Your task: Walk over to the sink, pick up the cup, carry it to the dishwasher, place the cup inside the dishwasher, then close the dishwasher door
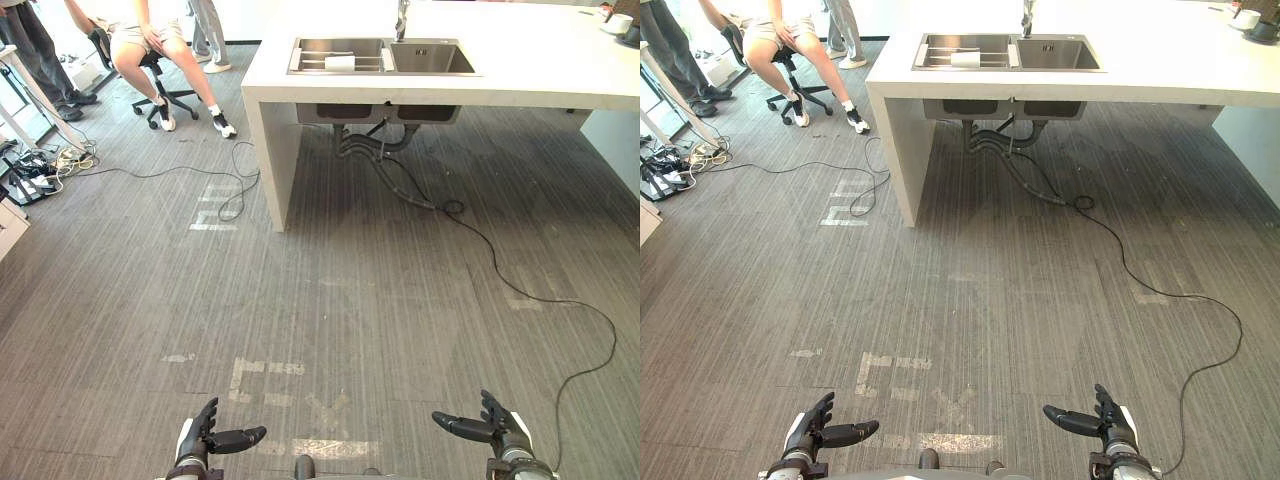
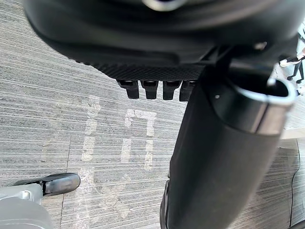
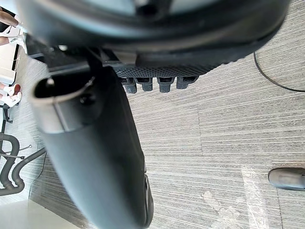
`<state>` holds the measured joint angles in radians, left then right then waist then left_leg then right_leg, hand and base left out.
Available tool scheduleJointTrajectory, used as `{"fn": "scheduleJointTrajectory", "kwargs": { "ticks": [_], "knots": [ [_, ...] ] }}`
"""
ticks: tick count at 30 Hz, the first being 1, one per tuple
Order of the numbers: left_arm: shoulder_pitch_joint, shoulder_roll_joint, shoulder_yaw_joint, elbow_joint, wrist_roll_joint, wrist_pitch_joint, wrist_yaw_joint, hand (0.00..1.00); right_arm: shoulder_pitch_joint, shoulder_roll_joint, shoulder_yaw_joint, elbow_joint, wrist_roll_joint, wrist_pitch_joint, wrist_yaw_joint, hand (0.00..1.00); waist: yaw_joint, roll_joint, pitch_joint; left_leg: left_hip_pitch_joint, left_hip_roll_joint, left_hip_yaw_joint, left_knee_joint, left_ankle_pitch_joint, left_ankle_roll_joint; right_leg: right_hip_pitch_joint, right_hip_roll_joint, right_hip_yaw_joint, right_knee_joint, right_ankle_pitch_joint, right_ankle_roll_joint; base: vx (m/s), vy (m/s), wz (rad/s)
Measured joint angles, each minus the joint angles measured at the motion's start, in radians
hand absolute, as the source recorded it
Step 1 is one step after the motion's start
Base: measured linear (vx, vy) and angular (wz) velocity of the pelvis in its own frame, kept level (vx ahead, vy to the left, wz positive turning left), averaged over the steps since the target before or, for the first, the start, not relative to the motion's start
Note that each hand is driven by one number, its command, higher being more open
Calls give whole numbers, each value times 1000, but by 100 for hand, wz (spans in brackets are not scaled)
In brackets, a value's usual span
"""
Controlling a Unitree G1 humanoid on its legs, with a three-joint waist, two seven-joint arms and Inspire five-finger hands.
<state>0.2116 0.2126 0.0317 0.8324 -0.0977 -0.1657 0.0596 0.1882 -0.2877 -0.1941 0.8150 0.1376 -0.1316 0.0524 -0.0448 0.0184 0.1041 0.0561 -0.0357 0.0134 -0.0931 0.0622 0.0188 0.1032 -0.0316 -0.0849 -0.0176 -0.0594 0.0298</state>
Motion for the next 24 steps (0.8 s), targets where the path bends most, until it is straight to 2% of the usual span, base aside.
{"fn": "scheduleJointTrajectory", "kwargs": {
  "ticks": [14,24],
  "knots": [
    [0,-1,0,0,1,0,1,100,-11,14,-27,3,1,0,-21,100,1,4,2,1,1,11,0,-7,-5,-2,0,8,0,0,0,0,0,-1],
    [-16,-24,0,0,2,0,8,100,-57,88,-29,40,-2,1,-67,100,4,3,3,-3,0,16,0,-16,-1,-4,0,12,-6,-6,0,0,0,-1]
  ]
}}
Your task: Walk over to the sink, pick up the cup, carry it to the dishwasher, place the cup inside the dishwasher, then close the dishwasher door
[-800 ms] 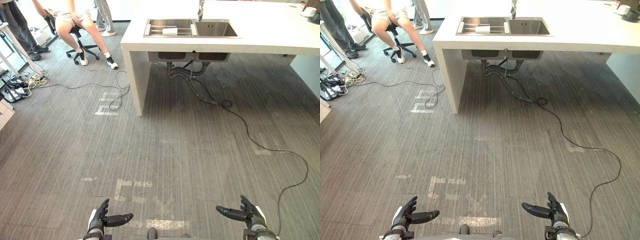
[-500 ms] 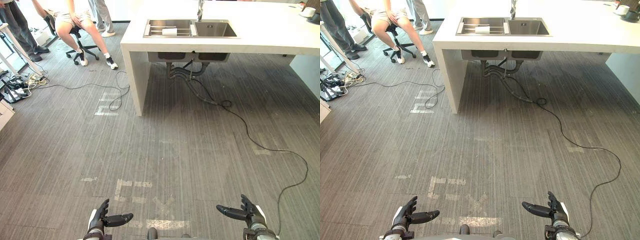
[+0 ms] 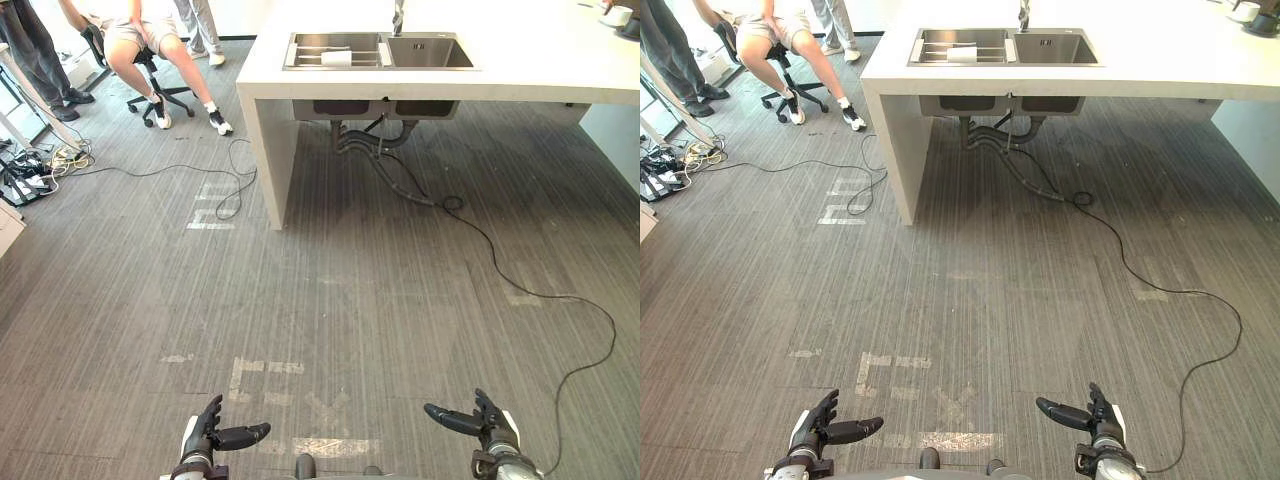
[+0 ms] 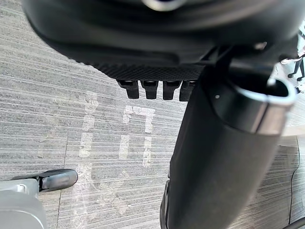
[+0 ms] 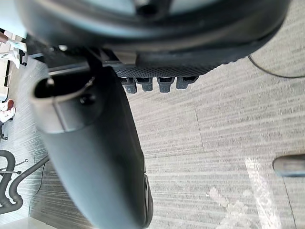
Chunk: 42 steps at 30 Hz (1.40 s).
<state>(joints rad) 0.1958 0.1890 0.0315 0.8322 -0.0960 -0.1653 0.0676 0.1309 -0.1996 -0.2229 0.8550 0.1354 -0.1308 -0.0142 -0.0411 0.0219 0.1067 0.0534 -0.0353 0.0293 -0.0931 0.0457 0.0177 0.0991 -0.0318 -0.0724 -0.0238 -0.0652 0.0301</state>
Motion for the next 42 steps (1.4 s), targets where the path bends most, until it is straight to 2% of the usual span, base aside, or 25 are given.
{"fn": "scheduleJointTrajectory", "kwargs": {
  "ticks": [11,15,19,21,22,23,25,26,28,30,31,32,33,34,35,36,37,38,39,40,41,42],
  "knots": [
    [-5,-4,0,-9,0,0,13,100,-23,10,-7,0,-1,7,-30,100,3,-1,1,-9,-1,19,0,-15,3,-15,-2,17,0,-5,5,4,-14,-5],
    [-4,-6,0,-15,0,0,20,100,-32,12,-8,0,-3,9,-32,100,16,-1,1,-10,-1,50,5,-28,5,-28,-3,46,7,-7,8,7,-1,-21],
    [3,-17,0,-53,0,2,21,100,-41,16,-33,0,-4,11,-37,100,23,0,3,-31,-8,75,47,-73,14,-65,-16,67,62,-36,37,40,32,-21],
    [10,-26,-1,-85,-1,3,21,100,-50,15,-49,-2,-8,11,-46,100,29,8,10,-59,-12,97,131,-138,27,-105,-28,78,161,-81,65,67,72,-27],
    [15,-37,-1,-96,-1,3,21,100,-50,9,-50,-6,-10,12,-52,100,28,23,19,-60,-11,100,182,-177,37,-137,-35,75,270,-114,107,52,87,-14],
    [14,-46,-3,-106,-1,3,21,100,-47,5,-50,-9,-12,13,-54,100,27,40,27,-56,-12,101,217,-204,48,-191,-41,68,417,-135,132,69,97,-7],
    [10,-39,-12,-130,-2,2,21,100,-44,10,-48,-11,-12,19,-57,100,26,44,38,-39,-21,93,240,-219,71,-280,-57,52,635,-134,133,140,97,15],
    [-11,-26,-19,-131,-2,2,22,100,-42,18,-45,-11,-18,25,-55,100,22,41,52,-14,-35,73,257,-237,84,-348,-76,33,779,-170,113,192,75,34],
    [-27,-25,-19,-131,-3,3,30,100,-43,18,-41,-16,-21,33,-54,100,15,50,60,7,-36,48,255,-248,83,-396,-75,7,796,-197,101,198,39,39],
    [-40,-24,-12,-131,-4,3,50,100,-49,17,-19,-24,-25,33,-53,100,11,53,68,29,-29,27,240,-250,78,-427,-68,-30,716,-203,87,253,-4,37],
    [-50,-24,-8,-131,-5,3,62,100,-62,15,-3,-28,-35,33,-53,100,4,58,83,46,-14,14,236,-258,65,-443,-51,-44,641,-199,81,332,-59,38],
    [-58,-24,-6,-131,-5,3,68,100,-73,14,1,-33,-46,33,-53,100,-1,64,94,59,-1,9,234,-266,51,-453,-36,-45,577,-185,66,288,-66,29],
    [-61,-23,-7,-131,-6,3,73,100,-77,14,8,-42,-49,33,-53,100,-1,64,96,72,7,10,232,-279,28,-451,-22,-45,496,-139,56,408,-112,22],
    [-56,-18,-9,-131,-6,3,80,100,-78,13,21,-51,-50,30,-54,100,-1,41,92,98,-2,10,231,-302,-6,-449,-27,-38,410,-26,3,380,-119,14],
    [-52,-15,-9,-131,-6,3,80,100,-77,13,30,-53,-50,30,-55,100,-2,24,90,114,-12,10,233,-316,-17,-448,-39,-37,399,28,-13,482,-188,10],
    [-48,-30,-6,-123,-6,6,81,100,-79,0,37,-53,-51,31,-55,100,-3,34,83,133,1,9,255,-362,-19,-449,-31,-47,437,20,-101,321,-158,2],
    [-41,-47,-6,-125,-6,6,82,100,-86,-6,35,-54,-51,31,-60,100,-2,60,72,117,29,11,304,-384,-35,-447,-8,-56,437,-15,-98,485,-247,1],
    [-40,-61,-7,-124,-9,6,82,100,-93,-5,37,-54,-51,31,-67,100,-3,72,70,51,55,10,445,-392,-47,-424,11,-68,413,-30,-112,415,-213,4],
    [-43,-68,-7,-124,-12,6,81,100,-96,-5,39,-54,-51,31,-69,100,-3,78,72,14,71,12,540,-387,-55,-398,21,-78,390,-34,-115,530,-263,22],
    [-49,-80,-7,-124,-20,6,80,100,-92,-5,48,-53,-51,32,-74,100,-4,83,78,-64,110,19,755,-340,-99,-328,40,-95,341,-33,-151,368,-166,33],
    [-51,-87,-9,-126,-29,6,79,100,-81,-7,69,-53,-49,32,-78,100,-1,80,82,-121,161,60,943,-327,-107,-245,52,-110,296,-43,-175,449,-181,30],
    [-52,-87,-9,-126,-32,6,79,100,-80,-8,76,-53,-49,32,-80,100,-1,76,86,-138,183,81,1002,-325,-103,-213,54,-112,280,-46,-180,431,-157,16]
  ]
}}
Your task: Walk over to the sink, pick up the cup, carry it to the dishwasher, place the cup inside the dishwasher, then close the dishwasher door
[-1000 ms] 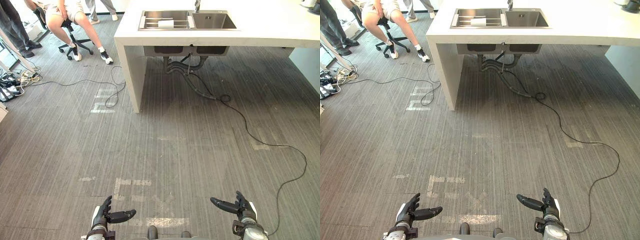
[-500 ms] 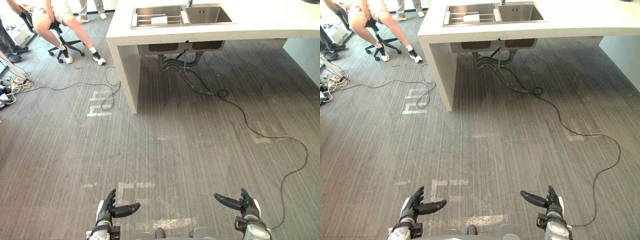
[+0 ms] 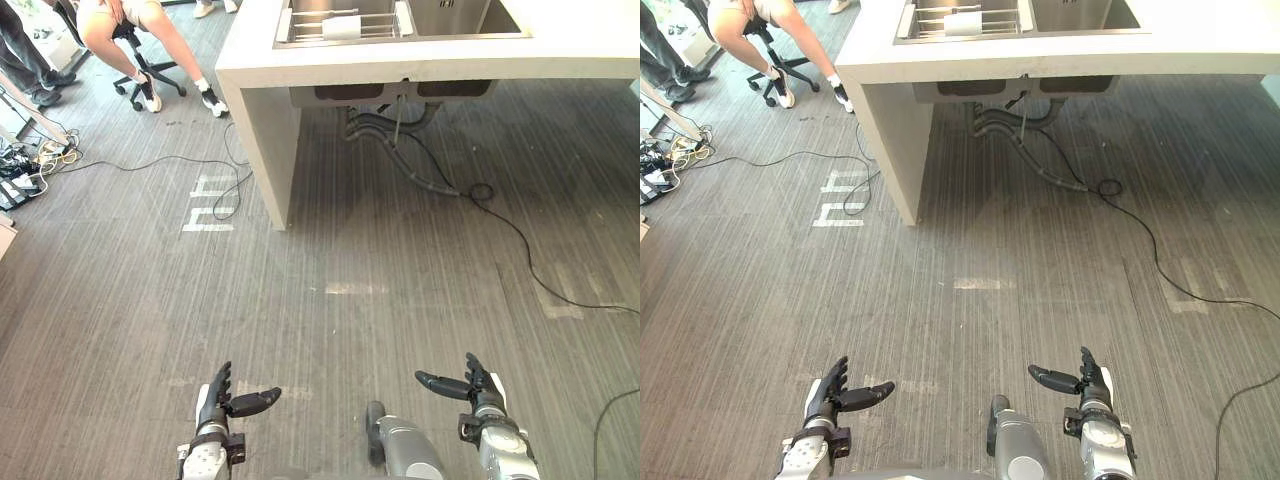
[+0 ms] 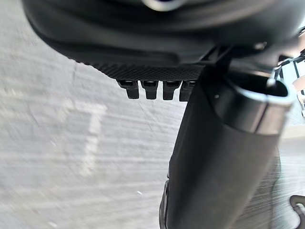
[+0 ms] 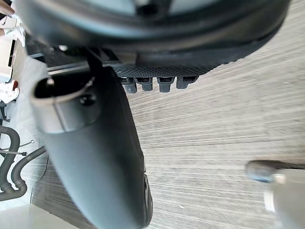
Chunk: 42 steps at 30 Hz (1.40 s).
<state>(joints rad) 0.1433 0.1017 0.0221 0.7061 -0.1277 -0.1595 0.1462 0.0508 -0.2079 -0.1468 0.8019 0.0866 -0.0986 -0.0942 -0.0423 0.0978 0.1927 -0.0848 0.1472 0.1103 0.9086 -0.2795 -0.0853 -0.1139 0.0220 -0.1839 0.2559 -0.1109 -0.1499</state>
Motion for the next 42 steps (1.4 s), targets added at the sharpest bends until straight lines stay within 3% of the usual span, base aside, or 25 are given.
{"fn": "scheduleJointTrajectory", "kwargs": {
  "ticks": [1,3,5,7,8,9,10,11,13,14,16,19,20,22,23,25,27,28,29,31,34,36,37,40,42],
  "knots": [
    [-2,-1,-2,-1,-7,0,0,100,-3,0,7,-1,2,-3,-1,100,2,-10,12,-47,50,68,116,-1,19,85,0,3,-57,-3,-4,496,-163,0],
    [-6,-4,-2,-7,-14,0,0,100,-9,-5,5,-1,3,-5,-7,100,10,-18,16,-130,68,100,143,-2,32,165,-5,13,-122,-2,-2,385,-76,-8],
    [-26,-6,-2,-12,-20,0,2,100,-13,-1,-4,6,7,-4,-16,100,34,-14,23,-207,46,101,26,-4,31,227,-20,21,-171,0,1,368,33,-16],
    [-49,-18,-5,-14,-24,0,2,100,-13,4,-17,16,7,1,-22,100,50,-24,37,-242,-34,91,-224,10,34,283,-57,17,-193,-9,20,381,102,0],
    [-50,-30,-13,-26,-29,0,2,100,-13,6,-34,14,7,0,-24,100,50,-22,36,-245,-91,69,-439,90,26,299,-75,15,-197,-27,50,390,131,4],
    [-48,-38,-16,-33,-29,-1,3,100,-13,4,-40,14,7,0,-24,100,52,-12,31,-245,-107,50,-543,148,26,305,-73,17,-202,-35,63,400,162,-15],
    [-42,-44,-27,-42,-29,-6,4,100,-14,-3,-41,18,7,0,-24,100,61,19,25,-246,-105,9,-674,291,43,321,-53,33,-212,-67,86,408,194,-39],
    [-46,-38,-25,-36,-29,-7,5,100,-29,6,-38,34,7,1,-23,100,70,16,26,-238,-120,14,-666,357,126,337,-63,56,-214,-102,105,475,234,-28],
    [-72,-38,-30,-29,-34,-2,6,100,-43,12,-28,46,8,2,-19,100,60,-18,38,-267,-163,23,-602,287,150,333,-116,55,-198,-112,133,405,212,4],
    [-73,-40,-31,-28,-35,-1,4,100,-45,11,-22,49,7,2,-19,100,61,-23,38,-274,-169,31,-578,262,156,332,-128,61,-190,-114,139,375,188,-18],
    [-54,-48,-31,-22,-38,2,1,100,-51,12,-8,61,6,5,-12,100,77,-24,37,-243,-179,79,-533,175,172,282,-168,116,-27,-141,186,365,180,-55],
    [-5,-36,-30,-21,-40,2,1,100,-38,22,7,90,-2,7,7,100,63,-25,33,-90,-213,102,-608,129,184,98,-229,159,469,-106,336,458,207,-26],
    [5,-25,-30,-21,-43,2,3,100,-30,27,7,98,-2,10,12,100,52,-24,32,-31,-220,92,-629,117,193,40,-239,141,606,-116,318,526,166,12],
    [5,-7,-30,-21,-51,2,6,100,-21,32,8,98,-2,10,12,100,42,-23,31,45,-221,66,-655,108,191,-29,-245,73,650,-154,283,431,48,38],
    [-10,0,-29,-21,-55,2,9,100,-20,30,7,98,-2,10,12,100,30,-21,30,78,-217,29,-673,108,191,-74,-233,30,608,-176,246,406,-14,57],
    [-37,2,-26,-21,-61,1,16,100,-21,28,7,98,-2,10,12,100,21,-17,31,121,-194,-8,-683,104,185,-135,-184,25,480,-194,214,367,-95,67],
    [-45,2,-27,-23,-61,-2,22,100,-16,29,7,98,-2,10,11,100,12,-18,29,166,-173,-39,-689,85,152,-153,-136,49,266,-140,217,361,-150,66],
    [-46,7,-27,-25,-60,-6,22,100,-10,32,8,98,-1,8,10,100,7,-37,20,195,-177,-48,-698,59,112,-157,-129,56,121,24,172,370,-196,59],
    [-51,-5,-28,-11,-61,-3,24,100,-4,24,6,110,-1,7,9,100,4,-30,6,217,-166,-63,-702,36,97,-158,-124,54,132,89,159,379,-199,43],
    [-44,-18,-29,-10,-60,-3,25,100,-22,13,4,118,0,5,8,100,5,-3,-14,214,-132,-78,-708,36,89,-158,-97,44,126,60,141,356,-224,8],
    [-47,-34,-28,-31,-60,-1,22,100,-22,19,-3,129,2,7,8,100,2,12,-16,185,-101,-102,-586,39,63,-89,-78,2,93,20,118,293,-228,34],
    [-6,-49,-28,-135,-59,2,21,100,13,31,0,119,5,7,8,100,3,10,-14,107,-80,-116,-345,70,12,1,-72,-36,41,4,111,222,-172,48],
    [37,-56,-28,-249,-58,4,21,100,36,37,8,108,7,7,7,100,12,8,-9,21,-50,-102,-132,134,-17,73,-57,-51,-8,-8,89,206,-125,24],
    [60,-51,-3,-445,-41,3,25,100,53,48,8,76,8,7,6,100,47,14,-8,-85,9,-20,-8,102,34,170,-38,-51,-94,-6,76,225,-75,0],
    [61,-51,19,-538,-21,1,40,100,52,50,7,57,8,7,5,100,55,13,-9,-116,-5,-9,-82,73,38,202,-44,-48,-124,-6,78,229,17,-3]
  ]
}}
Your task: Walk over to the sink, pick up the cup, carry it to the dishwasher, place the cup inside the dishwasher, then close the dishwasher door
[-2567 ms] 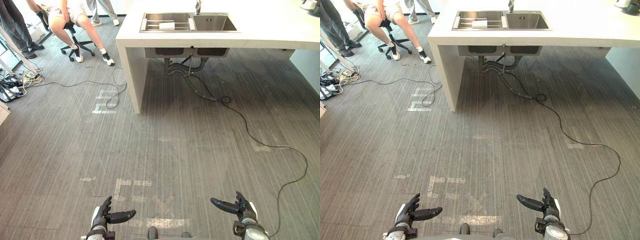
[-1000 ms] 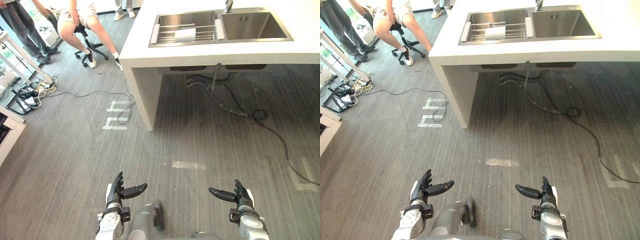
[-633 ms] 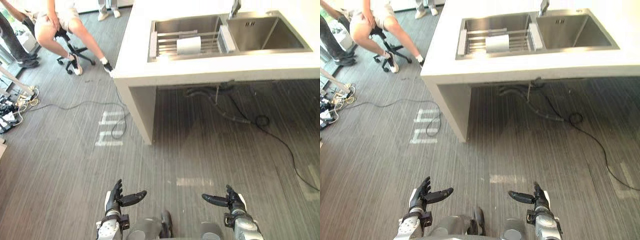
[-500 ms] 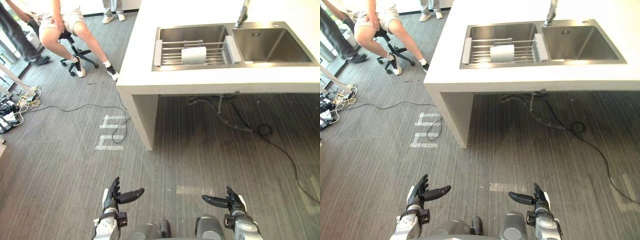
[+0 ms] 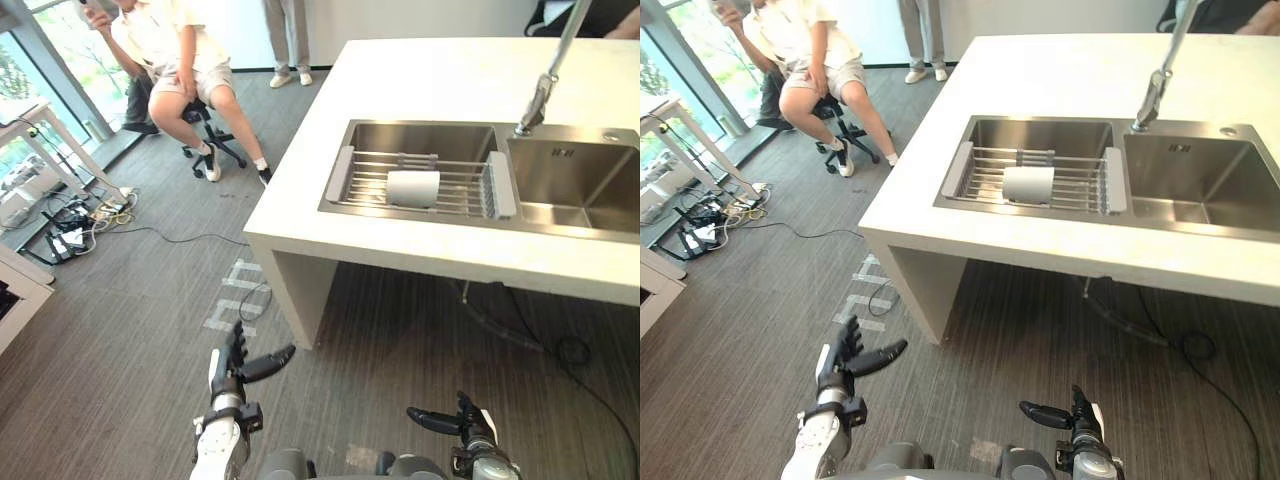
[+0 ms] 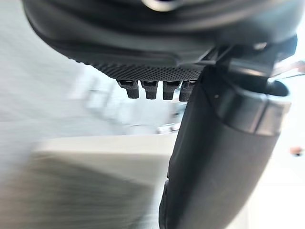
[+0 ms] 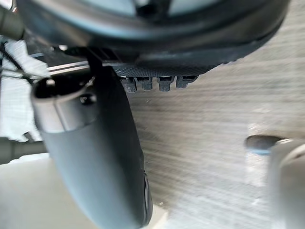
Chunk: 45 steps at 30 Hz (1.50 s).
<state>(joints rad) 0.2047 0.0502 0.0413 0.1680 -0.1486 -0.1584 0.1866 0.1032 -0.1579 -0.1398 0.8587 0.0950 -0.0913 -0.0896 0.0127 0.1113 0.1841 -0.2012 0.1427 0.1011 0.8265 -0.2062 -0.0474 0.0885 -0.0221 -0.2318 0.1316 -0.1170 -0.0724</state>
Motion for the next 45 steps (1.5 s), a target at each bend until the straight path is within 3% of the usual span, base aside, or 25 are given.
{"fn": "scheduleJointTrajectory", "kwargs": {
  "ticks": [3,4,5,8,11,13,15,16,19,20,22,23,24,25,26,28,31,33,34,36,38,40,41,44,45],
  "knots": [
    [-1,-3,39,-165,56,-2,44,100,-2,2,-1,-38,-1,0,-4,100,8,-5,3,-6,-90,-1,-321,-11,4,38,-40,6,-18,-9,44,277,124,-3],
    [0,-11,45,-208,76,-5,58,100,0,-5,-2,-49,-1,0,-5,100,11,1,-1,0,-115,-6,-453,39,2,41,-51,9,-16,-21,62,311,179,-12],
    [-1,-30,57,-268,112,-20,82,100,4,-20,-3,-47,-2,1,-5,100,27,28,-14,31,-125,-6,-620,223,69,56,-39,27,-7,-48,95,316,174,-21],
    [-7,-31,81,-362,150,-24,141,100,4,21,13,-63,-2,6,3,100,42,-27,-18,50,-172,21,-603,170,101,79,-85,113,-34,-66,109,316,131,-12],
    [19,-33,63,-460,151,-24,150,100,-12,37,28,-62,-8,8,8,100,47,-34,-17,52,-175,38,-527,91,116,96,-102,166,-15,-74,119,276,153,-19],
    [37,-28,0,-550,151,-39,149,100,-14,45,41,-63,-10,7,16,100,51,-35,-19,106,-183,68,-529,25,115,20,-120,223,217,-134,191,179,112,-45],
    [37,-6,-51,-589,151,-56,140,100,-14,47,66,-63,-13,7,26,100,46,-45,-23,148,-194,90,-549,12,122,-99,-142,256,483,-144,262,183,71,-32],
    [35,28,-100,-604,154,-76,128,100,-6,59,75,-57,-25,8,42,100,19,-53,-29,185,-199,96,-556,3,132,-190,-161,255,677,-147,268,288,54,-15],
    [29,49,-177,-602,178,-80,105,100,4,76,102,-53,-49,11,54,100,-12,-58,-35,260,-194,102,-618,2,124,-305,-185,189,749,-182,191,292,-12,-10],
    [20,48,-204,-591,179,-80,91,100,-3,73,104,-52,-49,10,58,100,-29,-58,-36,273,-181,101,-621,-2,116,-343,-184,158,717,-205,151,209,-89,-4],
    [2,46,-227,-566,179,-80,76,100,-14,70,102,-36,-50,9,57,100,-36,-55,-36,285,-146,100,-611,-18,87,-383,-157,129,607,-218,122,245,-166,-4],
    [-7,49,-226,-548,179,-80,71,100,-13,72,104,-23,-51,7,54,100,-38,-65,-40,291,-132,98,-596,-35,59,-378,-140,120,464,-156,112,245,-203,-5],
    [-7,59,-221,-545,179,-80,71,100,-10,78,107,-12,-51,5,53,100,-38,-89,-48,294,-140,95,-586,-47,41,-368,-144,126,370,-45,94,261,-237,4],
    [-19,49,-218,-503,179,-82,69,100,-11,63,102,25,-51,2,53,100,-39,-63,-50,309,-116,75,-571,-73,22,-342,-124,121,358,-47,127,259,-230,2],
    [-19,26,-217,-471,179,-77,64,100,-11,37,89,50,-46,5,50,100,-34,-28,-67,310,-85,67,-569,-71,19,-314,-91,109,312,-44,115,254,-223,1],
    [-28,12,-218,-445,179,-77,53,100,-8,14,66,71,-47,5,44,100,-31,0,-83,313,-61,42,-571,-48,7,-277,-67,88,269,-41,101,222,-202,14],
    [-50,14,-227,-438,178,-77,44,100,8,-2,65,75,-42,5,43,100,-33,-5,-79,284,-48,-9,-493,-10,-24,-209,-66,36,207,-47,89,142,-194,47],
    [-60,20,-237,-434,168,-77,40,100,24,-5,66,77,-37,5,43,100,-27,-15,-70,224,-34,-31,-327,28,-59,-129,-63,2,139,-38,78,102,-142,49],
    [-61,29,-242,-434,166,-78,39,100,26,-5,67,80,-37,5,43,100,-20,-25,-63,189,-19,-32,-237,28,-59,-84,-60,-7,97,-29,72,78,-75,20],
    [-67,44,-248,-434,158,-78,34,100,26,-3,67,91,-37,5,43,100,-10,-24,-64,147,-23,-34,-211,-28,-49,-46,-56,-7,57,-22,69,93,-57,-2],
    [-90,53,-249,-434,156,-78,31,100,22,-1,67,99,-36,4,44,100,-4,-24,-64,108,-52,-50,-317,-46,-34,-36,-56,6,30,-13,74,73,18,-20],
    [-112,59,-249,-434,157,-78,32,100,23,-3,67,100,-35,5,43,100,-4,-20,-67,106,-84,-95,-484,5,-22,-33,-49,26,24,-8,83,105,112,-38],
    [-129,64,-250,-433,157,-79,34,100,19,-13,66,105,-36,4,44,100,-3,-2,-74,118,-84,-106,-565,94,0,-32,-26,51,20,-8,92,140,129,-48],
    [-155,105,-273,-425,160,-77,37,100,28,12,67,93,-36,5,43,100,-10,-49,-79,162,-110,-80,-630,116,17,-28,-52,79,11,-9,105,114,92,-24],
    [-156,109,-284,-425,160,-77,37,100,29,12,67,93,-36,5,43,100,-10,-52,-81,168,-116,-77,-643,120,21,-28,-56,83,8,-9,105,97,102,-6]
  ]
}}
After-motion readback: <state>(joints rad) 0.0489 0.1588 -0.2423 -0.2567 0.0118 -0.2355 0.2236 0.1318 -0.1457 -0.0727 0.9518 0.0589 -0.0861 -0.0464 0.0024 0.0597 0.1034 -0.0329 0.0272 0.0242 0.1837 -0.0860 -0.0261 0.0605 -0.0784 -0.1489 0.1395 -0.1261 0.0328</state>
